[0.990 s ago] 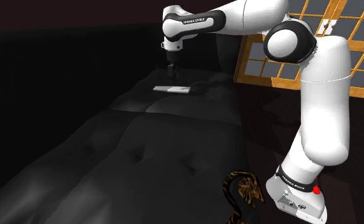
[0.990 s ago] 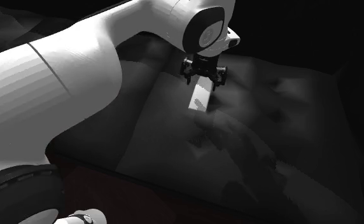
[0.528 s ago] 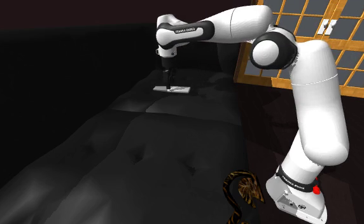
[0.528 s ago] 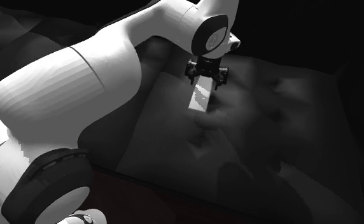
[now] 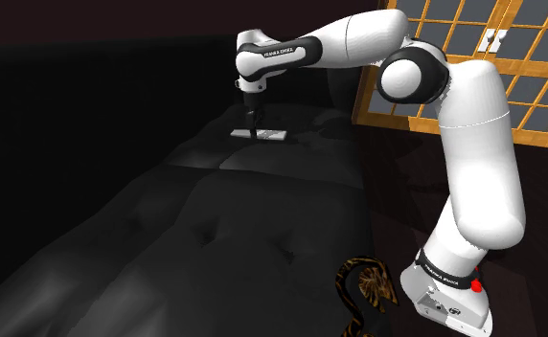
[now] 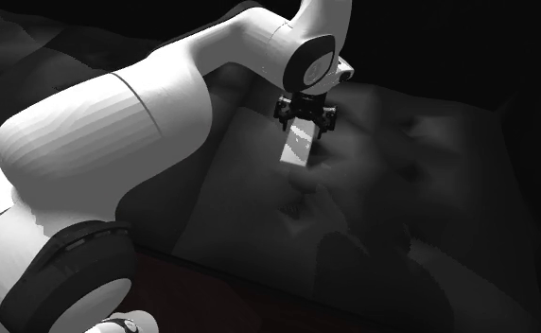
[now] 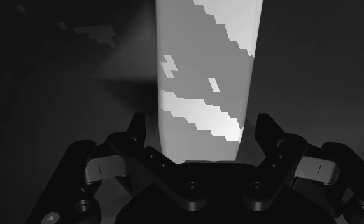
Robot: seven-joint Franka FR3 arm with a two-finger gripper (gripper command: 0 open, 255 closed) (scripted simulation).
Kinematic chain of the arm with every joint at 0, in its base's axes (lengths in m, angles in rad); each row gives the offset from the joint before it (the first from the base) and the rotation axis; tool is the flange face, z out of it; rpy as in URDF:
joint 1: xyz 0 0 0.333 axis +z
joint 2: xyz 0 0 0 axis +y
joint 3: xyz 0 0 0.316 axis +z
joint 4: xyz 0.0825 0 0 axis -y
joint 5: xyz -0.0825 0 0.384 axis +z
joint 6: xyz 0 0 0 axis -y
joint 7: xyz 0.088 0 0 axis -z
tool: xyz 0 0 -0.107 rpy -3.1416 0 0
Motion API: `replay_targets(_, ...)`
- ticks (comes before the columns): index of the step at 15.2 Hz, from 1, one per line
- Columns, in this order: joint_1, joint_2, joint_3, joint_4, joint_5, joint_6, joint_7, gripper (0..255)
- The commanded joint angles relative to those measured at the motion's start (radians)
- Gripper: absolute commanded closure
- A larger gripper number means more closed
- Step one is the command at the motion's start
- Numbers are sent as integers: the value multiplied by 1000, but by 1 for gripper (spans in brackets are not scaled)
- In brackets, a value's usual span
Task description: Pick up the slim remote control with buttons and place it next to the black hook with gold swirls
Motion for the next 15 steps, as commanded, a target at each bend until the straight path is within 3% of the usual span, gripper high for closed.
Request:
replay_targets(1, 0, 0, 0, 0, 0, 0, 0, 0)
replay_targets(2, 0, 0, 0, 0, 0, 0, 0, 0)
replay_targets(3, 0, 0, 0, 0, 0, 0, 0, 255)
replay_targets(12, 0, 0, 0, 0, 0, 0, 0, 255)
replay_targets(15, 0, -2, 0, 38, 0, -39, -1, 255)
